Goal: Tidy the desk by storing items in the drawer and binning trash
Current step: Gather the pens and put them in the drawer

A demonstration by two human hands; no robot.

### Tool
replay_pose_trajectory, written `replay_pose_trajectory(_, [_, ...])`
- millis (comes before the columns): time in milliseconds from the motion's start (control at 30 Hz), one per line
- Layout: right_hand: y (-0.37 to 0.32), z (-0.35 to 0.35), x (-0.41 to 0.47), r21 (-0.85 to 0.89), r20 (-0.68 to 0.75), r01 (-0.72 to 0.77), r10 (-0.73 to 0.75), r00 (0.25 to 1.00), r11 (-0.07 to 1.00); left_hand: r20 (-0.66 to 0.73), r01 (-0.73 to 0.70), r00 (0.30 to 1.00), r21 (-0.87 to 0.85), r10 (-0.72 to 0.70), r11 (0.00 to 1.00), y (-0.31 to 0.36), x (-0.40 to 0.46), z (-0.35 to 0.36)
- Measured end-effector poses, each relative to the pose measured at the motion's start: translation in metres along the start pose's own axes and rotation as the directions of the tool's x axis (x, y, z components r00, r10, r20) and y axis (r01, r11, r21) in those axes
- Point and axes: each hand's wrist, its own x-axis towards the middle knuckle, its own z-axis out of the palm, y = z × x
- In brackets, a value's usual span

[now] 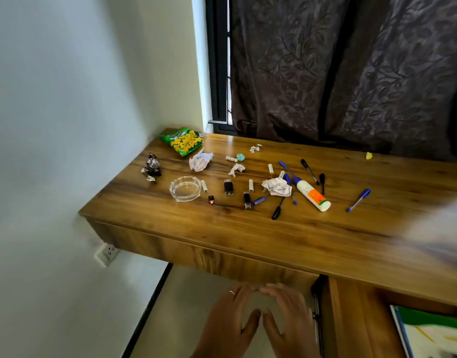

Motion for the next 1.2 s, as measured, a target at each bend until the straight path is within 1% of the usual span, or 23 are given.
replay_pose_trajectory(100, [0.002, 0.000, 0.013, 0.022, -0.019, -0.072, 0.073, 0.997, 0.997, 0.002, -0.065, 0.998, -0.028, 0.065, 0.997, -0.003, 0.022, -0.006])
replay_pose_trajectory(233, [0.007, -0.002, 0.035, 0.052, -0.015, -0.162, 0.163, 0.986, 0.985, 0.037, -0.121, 0.992, -0.049, 0.123, 0.991, -0.008, 0.055, -0.010])
replay_pose_trajectory(367, [0.015, 0.004, 0.062, 0.064, -0.020, -0.228, 0.230, 0.973, 0.972, 0.104, -0.140, 0.984, -0.050, 0.144, 0.989, -0.022, 0.091, -0.016])
replay_pose_trajectory(500, [0.027, 0.014, 0.100, 0.044, -0.047, -0.285, 0.287, 0.957, 0.958, 0.123, -0.119, 0.985, -0.037, 0.123, 0.992, -0.031, 0.132, -0.028])
replay_pose_trajectory(567, [0.030, 0.015, 0.122, 0.020, -0.065, -0.279, 0.280, 0.958, 0.960, 0.133, -0.116, 0.984, -0.046, 0.121, 0.992, -0.034, 0.157, -0.032])
replay_pose_trajectory(667, [0.039, 0.012, 0.159, -0.004, -0.074, -0.279, 0.278, 0.958, 0.960, 0.129, -0.156, 0.980, -0.001, 0.155, 0.988, -0.039, 0.196, -0.032])
replay_pose_trajectory(800, [0.053, 0.006, 0.198, -0.012, -0.055, -0.301, 0.300, 0.952, 0.954, 0.039, -0.214, 0.977, 0.097, 0.211, 0.972, -0.042, 0.240, -0.028])
replay_pose_trajectory(900, [0.060, 0.002, 0.216, -0.030, -0.076, -0.318, 0.315, 0.946, 0.948, 0.012, -0.246, 0.969, 0.118, 0.246, 0.962, -0.041, 0.269, -0.022])
replay_pose_trajectory(967, [0.065, -0.004, 0.222, -0.022, -0.094, -0.332, 0.329, 0.940, 0.943, 0.043, -0.253, 0.967, 0.131, 0.249, 0.959, -0.040, 0.288, -0.017])
replay_pose_trajectory(1133, [0.082, -0.013, 0.234, 0.058, -0.132, -0.384, 0.389, 0.912, 0.921, 0.187, -0.264, 0.956, 0.226, 0.224, 0.938, -0.037, 0.339, -0.009])
replay_pose_trajectory(1200, [0.087, -0.014, 0.237, 0.089, -0.170, -0.398, 0.408, 0.897, 0.913, 0.169, -0.266, 0.959, 0.261, 0.227, 0.928, -0.036, 0.353, -0.009])
